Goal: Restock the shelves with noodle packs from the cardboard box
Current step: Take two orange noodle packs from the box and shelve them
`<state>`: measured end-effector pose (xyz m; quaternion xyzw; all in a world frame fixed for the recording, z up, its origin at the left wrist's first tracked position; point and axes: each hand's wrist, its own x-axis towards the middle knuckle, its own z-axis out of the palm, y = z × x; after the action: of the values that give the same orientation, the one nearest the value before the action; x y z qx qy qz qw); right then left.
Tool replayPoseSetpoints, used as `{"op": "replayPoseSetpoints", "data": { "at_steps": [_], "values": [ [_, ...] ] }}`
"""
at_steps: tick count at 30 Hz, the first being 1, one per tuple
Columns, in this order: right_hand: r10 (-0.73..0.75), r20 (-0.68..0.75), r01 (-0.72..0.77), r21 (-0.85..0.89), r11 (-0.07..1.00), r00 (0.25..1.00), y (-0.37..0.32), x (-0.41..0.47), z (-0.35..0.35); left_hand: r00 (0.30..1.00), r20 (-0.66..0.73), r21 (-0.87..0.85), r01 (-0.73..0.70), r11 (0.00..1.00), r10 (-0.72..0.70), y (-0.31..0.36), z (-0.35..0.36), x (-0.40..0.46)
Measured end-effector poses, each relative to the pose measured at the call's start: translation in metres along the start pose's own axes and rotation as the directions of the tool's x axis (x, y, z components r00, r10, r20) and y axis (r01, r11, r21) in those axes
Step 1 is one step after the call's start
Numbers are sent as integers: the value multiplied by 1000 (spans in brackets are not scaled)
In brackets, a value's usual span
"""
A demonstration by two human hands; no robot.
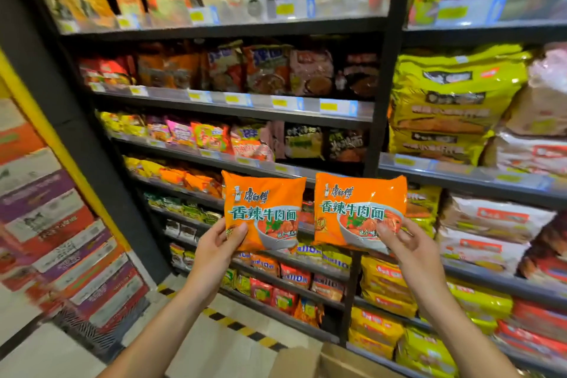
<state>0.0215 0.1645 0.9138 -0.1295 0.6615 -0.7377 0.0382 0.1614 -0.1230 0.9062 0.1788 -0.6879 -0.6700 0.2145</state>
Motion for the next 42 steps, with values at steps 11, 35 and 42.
{"op": "replayPoseSetpoints", "data": {
  "at_steps": [11,35,42],
  "values": [
    [-143,153,148,-18,989,978,-54,-24,210,973,-179,-124,-171,977,147,52,-205,9],
    [-119,191,134,-67,989,974,-52,20,417,948,-239,-145,-250,957,211,78,-395,96],
    [-153,158,158,-20,987,975,-36,87,445,956,-200,-129,-241,962,213,73,-397,183]
  ]
}}
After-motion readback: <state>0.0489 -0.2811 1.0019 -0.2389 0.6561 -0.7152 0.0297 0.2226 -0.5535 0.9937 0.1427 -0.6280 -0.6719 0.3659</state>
